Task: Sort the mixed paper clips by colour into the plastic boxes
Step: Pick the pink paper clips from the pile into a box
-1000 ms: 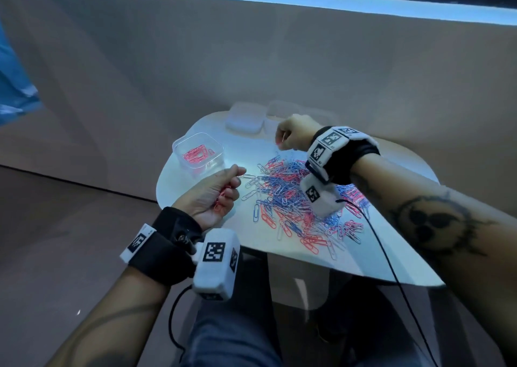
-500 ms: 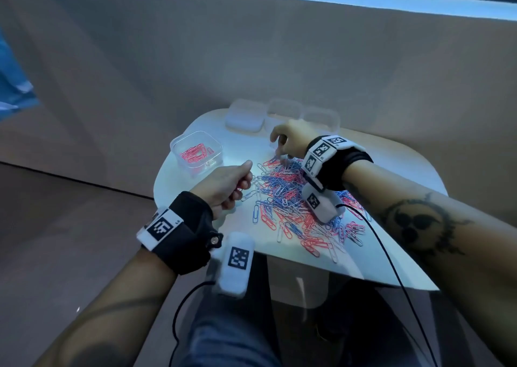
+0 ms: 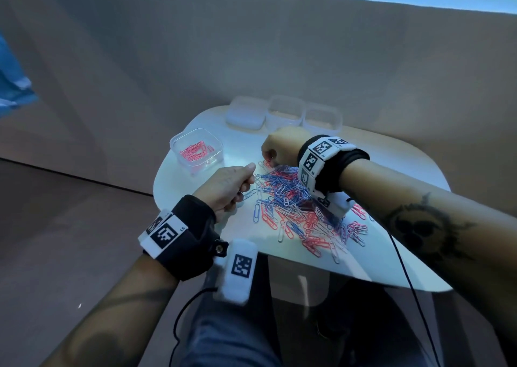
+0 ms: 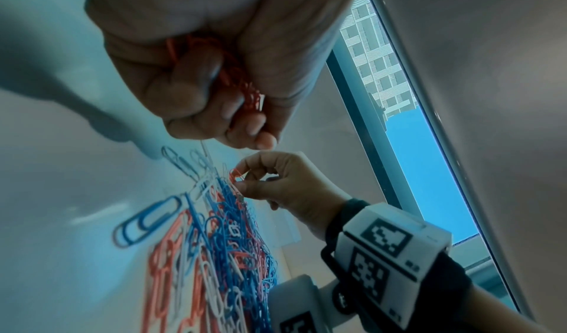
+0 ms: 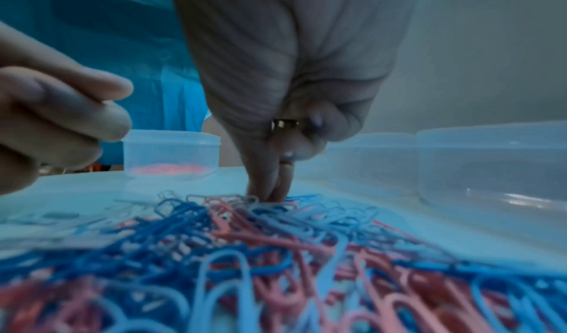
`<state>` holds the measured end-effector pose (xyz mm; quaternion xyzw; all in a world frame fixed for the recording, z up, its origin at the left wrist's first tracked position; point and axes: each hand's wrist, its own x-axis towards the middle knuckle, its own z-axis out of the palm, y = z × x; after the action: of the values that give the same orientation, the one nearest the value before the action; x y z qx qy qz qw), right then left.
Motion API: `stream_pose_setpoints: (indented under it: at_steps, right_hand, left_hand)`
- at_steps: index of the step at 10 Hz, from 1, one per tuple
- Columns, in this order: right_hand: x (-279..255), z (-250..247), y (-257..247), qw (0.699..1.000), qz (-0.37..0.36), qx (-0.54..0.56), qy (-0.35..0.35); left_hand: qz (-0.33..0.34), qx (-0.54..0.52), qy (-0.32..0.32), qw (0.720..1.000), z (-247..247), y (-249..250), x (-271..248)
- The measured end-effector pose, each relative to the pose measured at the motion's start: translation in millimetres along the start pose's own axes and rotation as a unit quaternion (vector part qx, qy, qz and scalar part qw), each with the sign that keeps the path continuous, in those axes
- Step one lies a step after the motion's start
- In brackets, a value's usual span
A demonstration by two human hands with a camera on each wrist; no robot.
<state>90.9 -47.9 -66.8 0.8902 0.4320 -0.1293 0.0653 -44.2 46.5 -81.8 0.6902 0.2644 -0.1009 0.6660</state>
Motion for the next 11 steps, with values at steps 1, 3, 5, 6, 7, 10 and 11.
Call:
stream_pose_setpoints:
  at_steps: [1, 3, 5, 6, 7, 10, 11]
  right_hand:
    - [7.8, 0.9, -3.8, 0.998, 0.018, -0.015, -0.054]
    - [13.3, 7.5, -2.4, 0.993, 0.056, -0.006, -0.105]
    - [4.2, 3.0, -1.8, 0.993, 0.067, 0.014, -0.096]
    - [-18.7, -14.5, 5.0, 0.976, 0.050, 0.205, -0.049]
    - [-39.9, -24.1, 4.6, 0.914, 0.057, 0.400, -0.050]
    - [-73.3, -26.0, -14.0, 0.900, -0.009, 0.435, -0.038]
    - [-75.9, -25.1, -17.0, 0.901, 0.002, 0.432, -0.042]
  left_hand:
    - [0.006, -0.005, -0.005, 1.000, 1.9, 0.6, -0.8]
    - [-0.003, -0.026, -0.002, 1.000, 0.9, 0.4, -2.2]
    - [-0.011, -0.094, 0.030, 0.995, -7.2, -2.7, 0.3]
    - [-0.017, -0.217, 0.022, 0.976, -5.6, -2.9, 2.9]
    - [-0.047, -0.364, -0.016, 0.930, 4.3, -1.3, 6.5]
    - [-0.043, -0.588, -0.053, 0.806, 51.3, 3.4, 15.2]
    - [-0.015, -0.610, -0.064, 0.790, 53.3, 1.1, 11.9]
